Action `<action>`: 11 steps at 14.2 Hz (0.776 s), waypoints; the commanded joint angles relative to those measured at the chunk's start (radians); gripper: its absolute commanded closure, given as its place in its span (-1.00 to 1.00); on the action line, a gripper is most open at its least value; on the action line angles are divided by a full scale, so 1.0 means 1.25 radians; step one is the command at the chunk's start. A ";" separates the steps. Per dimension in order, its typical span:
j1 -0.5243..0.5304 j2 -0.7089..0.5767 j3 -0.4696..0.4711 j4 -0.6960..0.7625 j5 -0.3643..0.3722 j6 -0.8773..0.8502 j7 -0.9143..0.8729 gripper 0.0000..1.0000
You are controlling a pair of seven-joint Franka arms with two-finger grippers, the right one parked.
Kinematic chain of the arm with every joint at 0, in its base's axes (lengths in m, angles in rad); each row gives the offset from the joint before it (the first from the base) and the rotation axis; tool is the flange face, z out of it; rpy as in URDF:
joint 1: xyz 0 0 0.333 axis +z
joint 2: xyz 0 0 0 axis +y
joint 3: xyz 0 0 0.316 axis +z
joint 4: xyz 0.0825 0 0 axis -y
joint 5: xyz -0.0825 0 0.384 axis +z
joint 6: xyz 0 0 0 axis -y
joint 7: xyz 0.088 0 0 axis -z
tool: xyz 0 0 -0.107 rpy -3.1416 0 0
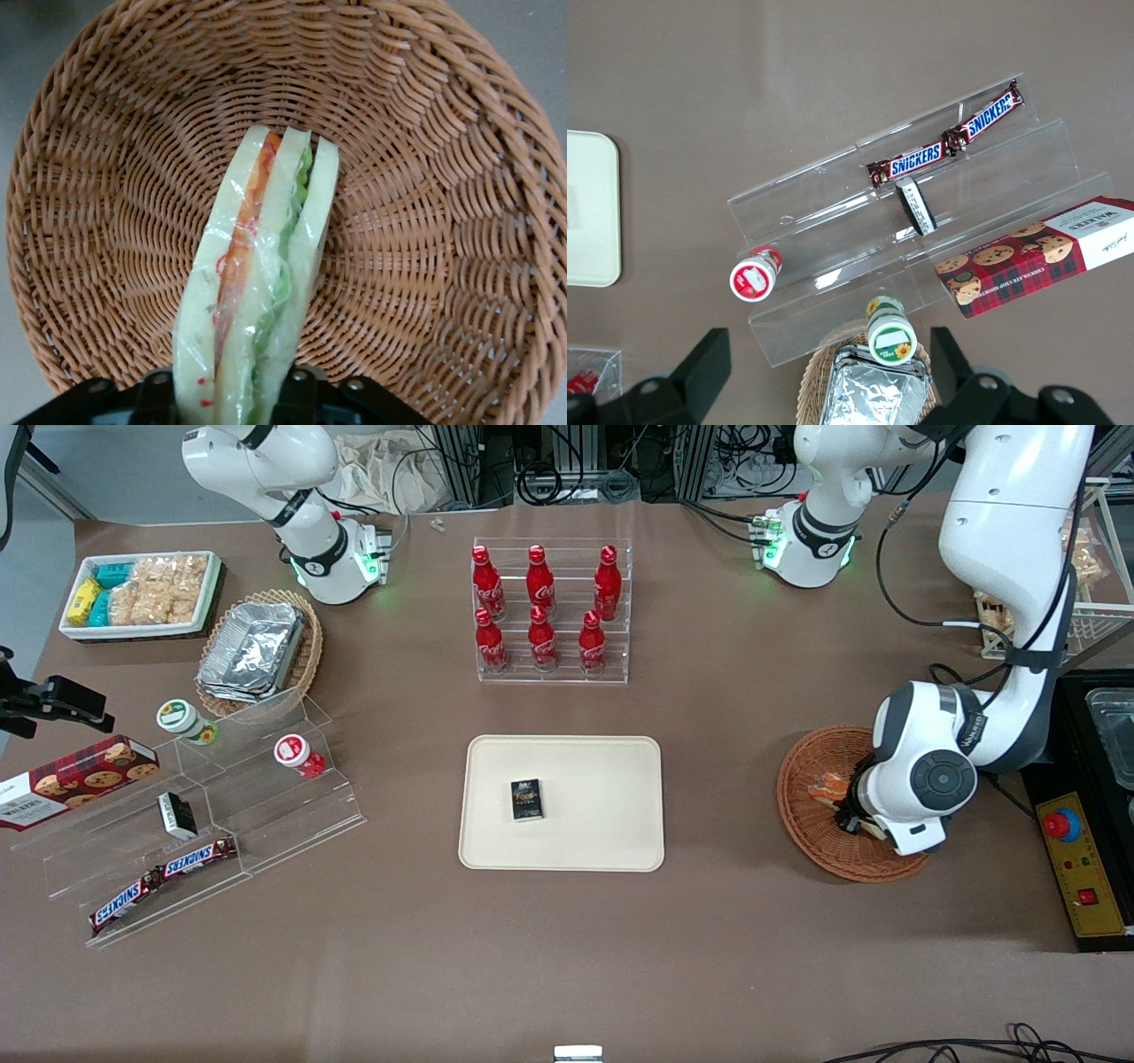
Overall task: Place sandwich from basket to tray
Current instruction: 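Lift the sandwich up out of the basket with the left gripper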
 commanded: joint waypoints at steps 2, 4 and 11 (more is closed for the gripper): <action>-0.006 -0.004 -0.003 0.036 0.016 -0.020 -0.016 1.00; -0.017 -0.005 -0.006 0.091 0.015 -0.100 0.011 1.00; -0.014 -0.010 -0.154 0.360 -0.053 -0.420 0.240 1.00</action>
